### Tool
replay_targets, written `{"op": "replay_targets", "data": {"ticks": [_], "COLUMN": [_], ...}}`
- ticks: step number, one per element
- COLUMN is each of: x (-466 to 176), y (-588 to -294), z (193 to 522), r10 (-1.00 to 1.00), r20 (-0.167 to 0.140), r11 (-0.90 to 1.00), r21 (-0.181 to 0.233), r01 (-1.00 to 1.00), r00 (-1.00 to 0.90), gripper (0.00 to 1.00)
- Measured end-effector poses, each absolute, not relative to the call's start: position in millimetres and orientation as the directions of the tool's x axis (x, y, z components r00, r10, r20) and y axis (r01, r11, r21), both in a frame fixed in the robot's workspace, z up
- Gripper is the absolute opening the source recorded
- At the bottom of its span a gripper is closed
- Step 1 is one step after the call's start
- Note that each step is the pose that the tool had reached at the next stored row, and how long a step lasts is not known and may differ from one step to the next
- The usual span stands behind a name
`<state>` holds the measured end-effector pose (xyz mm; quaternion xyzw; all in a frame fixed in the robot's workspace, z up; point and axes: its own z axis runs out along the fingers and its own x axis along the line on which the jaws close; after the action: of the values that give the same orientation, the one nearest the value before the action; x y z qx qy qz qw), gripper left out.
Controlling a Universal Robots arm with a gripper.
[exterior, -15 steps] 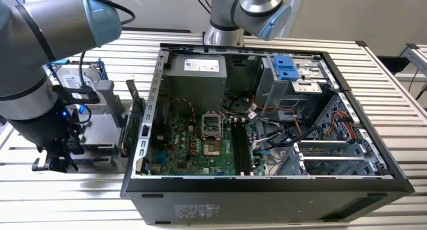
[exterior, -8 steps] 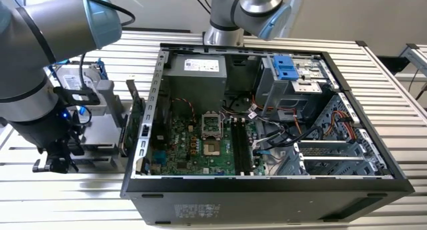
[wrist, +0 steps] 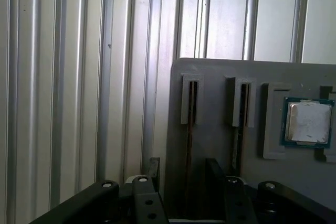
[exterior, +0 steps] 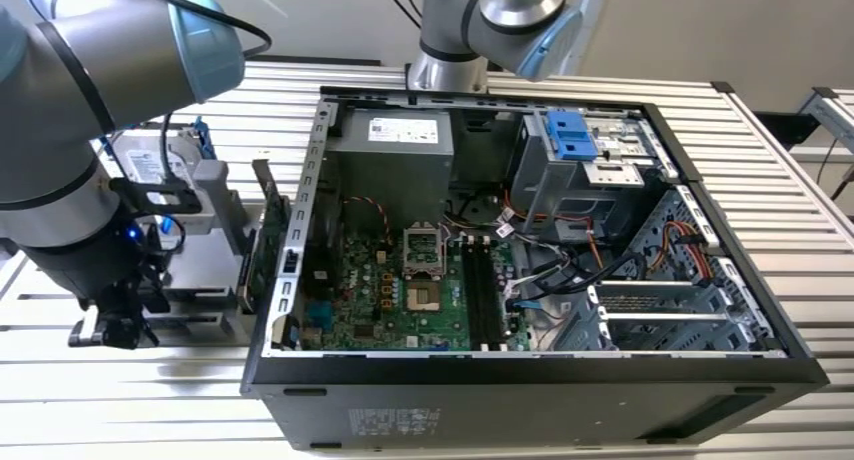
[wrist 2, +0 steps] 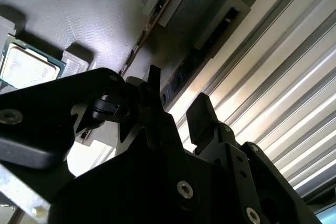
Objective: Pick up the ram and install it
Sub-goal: 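Pick up the ram and move it above insertion slot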
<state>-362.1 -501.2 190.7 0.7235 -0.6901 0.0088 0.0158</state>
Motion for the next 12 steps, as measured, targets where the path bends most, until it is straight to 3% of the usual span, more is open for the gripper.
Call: {"op": "replay_targets", "data": {"ticks": [12], "x": [-362.2], "y": [-501.2], "z": [190.4], "r10": [-0.998], "r20": [0.034], "r11": [-0.047], "r21": [0.011], "r01": [-0.999], "r00": [0.047], "gripper": [1.0]}}
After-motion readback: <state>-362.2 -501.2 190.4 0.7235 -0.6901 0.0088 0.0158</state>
